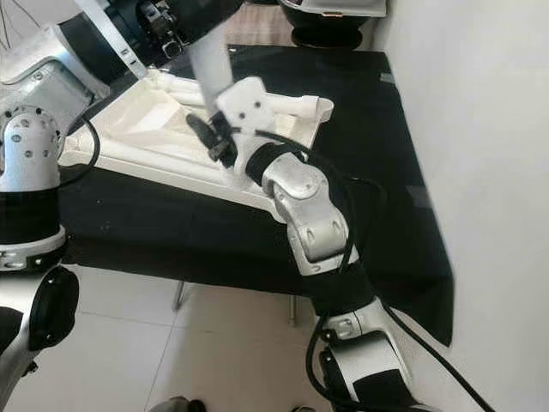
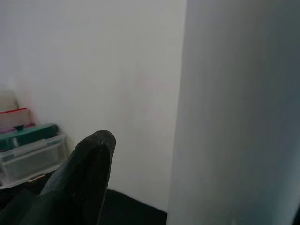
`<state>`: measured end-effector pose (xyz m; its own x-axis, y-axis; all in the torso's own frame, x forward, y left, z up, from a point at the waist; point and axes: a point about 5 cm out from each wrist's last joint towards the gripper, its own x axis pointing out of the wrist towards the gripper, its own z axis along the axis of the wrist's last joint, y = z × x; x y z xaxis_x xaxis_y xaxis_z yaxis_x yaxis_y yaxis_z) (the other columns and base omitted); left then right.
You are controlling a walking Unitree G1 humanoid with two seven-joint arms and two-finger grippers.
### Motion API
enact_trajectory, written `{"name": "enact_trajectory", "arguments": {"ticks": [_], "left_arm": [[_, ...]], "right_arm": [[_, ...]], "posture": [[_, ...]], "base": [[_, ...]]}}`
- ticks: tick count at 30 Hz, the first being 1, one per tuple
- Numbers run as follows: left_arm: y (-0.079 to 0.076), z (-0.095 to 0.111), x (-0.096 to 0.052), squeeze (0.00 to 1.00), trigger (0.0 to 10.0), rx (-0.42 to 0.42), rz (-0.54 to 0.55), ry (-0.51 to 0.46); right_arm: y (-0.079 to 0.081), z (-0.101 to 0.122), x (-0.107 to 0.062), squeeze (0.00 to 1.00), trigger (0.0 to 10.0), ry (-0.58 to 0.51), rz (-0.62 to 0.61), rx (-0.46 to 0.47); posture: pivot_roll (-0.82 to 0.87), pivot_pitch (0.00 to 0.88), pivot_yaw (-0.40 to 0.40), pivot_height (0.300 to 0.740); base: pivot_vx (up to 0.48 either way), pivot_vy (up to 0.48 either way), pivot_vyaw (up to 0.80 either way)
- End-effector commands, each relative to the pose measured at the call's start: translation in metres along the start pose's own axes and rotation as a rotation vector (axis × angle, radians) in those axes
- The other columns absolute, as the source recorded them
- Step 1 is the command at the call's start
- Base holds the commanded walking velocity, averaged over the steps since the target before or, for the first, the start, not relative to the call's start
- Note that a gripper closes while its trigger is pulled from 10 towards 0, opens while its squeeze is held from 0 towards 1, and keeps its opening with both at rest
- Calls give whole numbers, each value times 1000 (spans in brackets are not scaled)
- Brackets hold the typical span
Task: Building children table
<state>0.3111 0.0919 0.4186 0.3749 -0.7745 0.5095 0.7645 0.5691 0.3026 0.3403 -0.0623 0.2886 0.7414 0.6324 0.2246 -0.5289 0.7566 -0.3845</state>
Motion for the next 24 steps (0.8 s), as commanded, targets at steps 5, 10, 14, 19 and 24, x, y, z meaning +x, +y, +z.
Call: {"name": "enact_trajectory", "arguments": {"ticks": [5, 10, 14, 19, 24], "left_arm": [[6, -1, 4, 0, 0, 48, 26, 42], [6, -4, 5, 0, 0, 49, 18, 59], [4, -8, 10, 0, 0, 51, 5, 67], [4, -8, 12, 0, 0, 60, 2, 72], [4, -7, 11, 0, 0, 44, -18, 68]], "right_arm": [[3, -4, 0, 0, 10000, 39, 6, -70], [0, -8, -1, 0, 10000, 64, -9, -84], [-5, -12, -2, 0, 10000, 94, -34, -91], [-8, -16, -2, 0, 10000, 113, -57, -83], [-11, -19, -2, 0, 10000, 119, -54, -15]], "posture": [[0, 88, 18, 740], [0, 88, 16, 740], [4, 89, 13, 740], [10, 89, 9, 740], [12, 90, 4, 740]], "base": [[0, 0, 0], [0, 0, 0], [0, 0, 0], [0, 0, 0], [0, 0, 0]]}}
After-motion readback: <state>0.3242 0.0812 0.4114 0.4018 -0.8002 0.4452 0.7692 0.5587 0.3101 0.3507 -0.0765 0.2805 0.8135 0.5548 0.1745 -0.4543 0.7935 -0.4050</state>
